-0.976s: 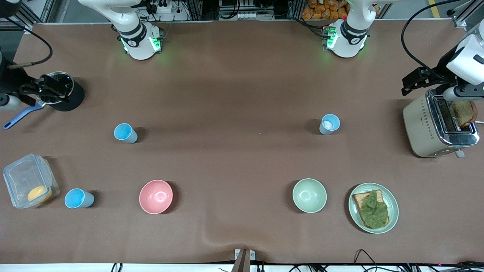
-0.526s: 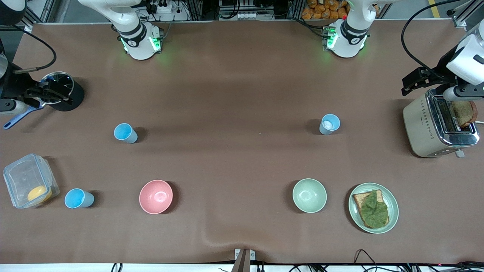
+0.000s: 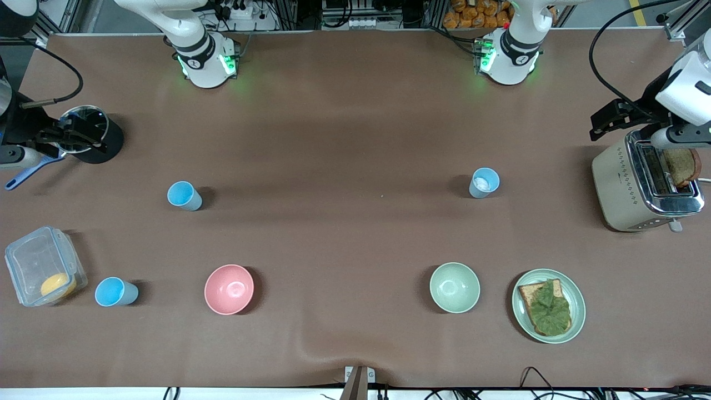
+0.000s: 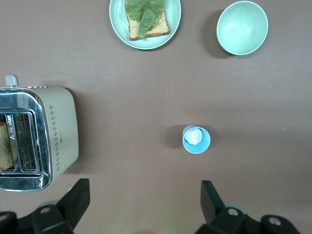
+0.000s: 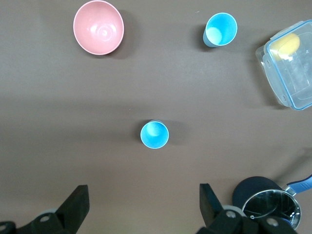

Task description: Stack blue cups with both arms

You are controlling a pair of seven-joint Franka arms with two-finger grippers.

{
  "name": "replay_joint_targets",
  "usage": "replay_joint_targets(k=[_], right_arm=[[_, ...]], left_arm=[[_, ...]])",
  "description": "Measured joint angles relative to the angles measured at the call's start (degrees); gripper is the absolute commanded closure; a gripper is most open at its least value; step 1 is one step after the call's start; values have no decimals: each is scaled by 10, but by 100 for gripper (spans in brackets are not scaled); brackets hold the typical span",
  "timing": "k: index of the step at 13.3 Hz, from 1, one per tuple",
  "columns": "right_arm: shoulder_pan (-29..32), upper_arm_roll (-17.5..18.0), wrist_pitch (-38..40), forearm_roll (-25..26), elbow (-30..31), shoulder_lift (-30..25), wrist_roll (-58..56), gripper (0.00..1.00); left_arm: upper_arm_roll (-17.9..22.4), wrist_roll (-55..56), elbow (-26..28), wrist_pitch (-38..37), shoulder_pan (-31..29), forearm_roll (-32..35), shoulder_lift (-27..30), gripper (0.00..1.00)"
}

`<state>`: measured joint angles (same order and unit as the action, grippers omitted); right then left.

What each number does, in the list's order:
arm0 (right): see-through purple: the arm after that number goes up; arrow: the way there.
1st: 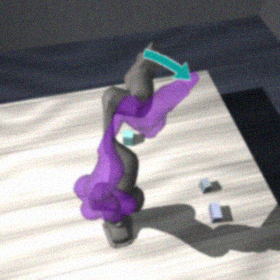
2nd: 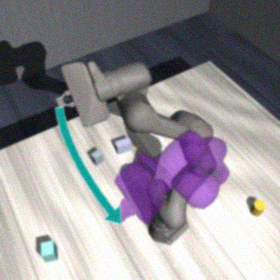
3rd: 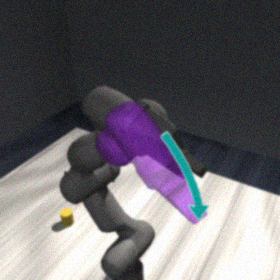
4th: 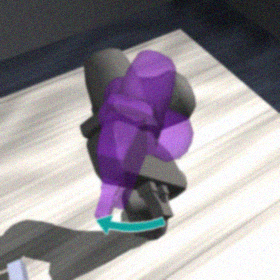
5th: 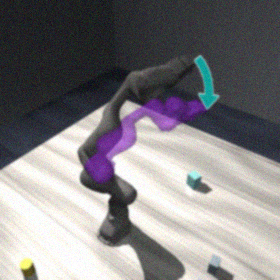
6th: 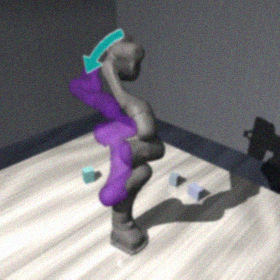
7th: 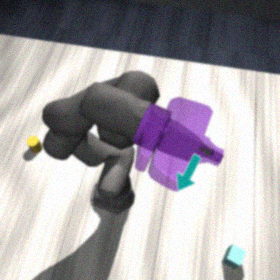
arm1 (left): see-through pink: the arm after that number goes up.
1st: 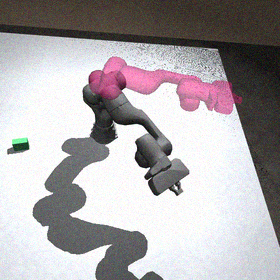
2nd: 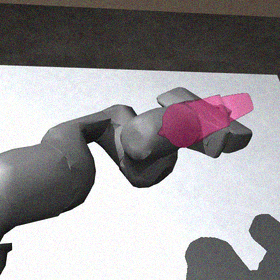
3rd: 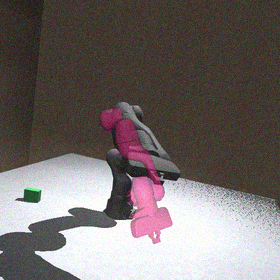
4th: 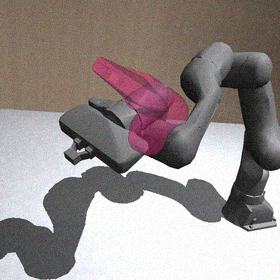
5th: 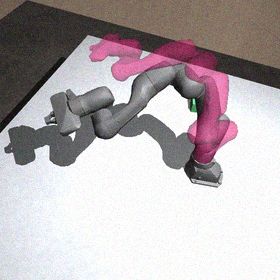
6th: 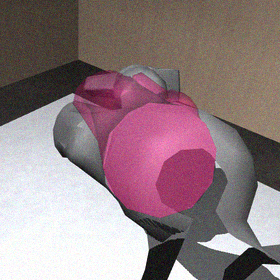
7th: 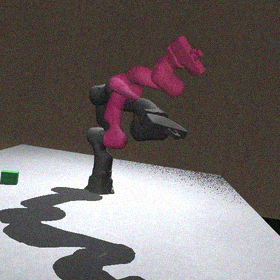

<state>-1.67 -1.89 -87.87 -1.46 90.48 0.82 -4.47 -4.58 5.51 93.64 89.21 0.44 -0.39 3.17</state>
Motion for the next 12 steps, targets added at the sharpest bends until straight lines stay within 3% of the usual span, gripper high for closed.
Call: replay_joint_targets(k=[12], right_arm=[[0, 2, 6, 0, 5, 0, 0, 0]], left_arm=[[0, 0, 0, 0, 0, 0, 0, 0]])
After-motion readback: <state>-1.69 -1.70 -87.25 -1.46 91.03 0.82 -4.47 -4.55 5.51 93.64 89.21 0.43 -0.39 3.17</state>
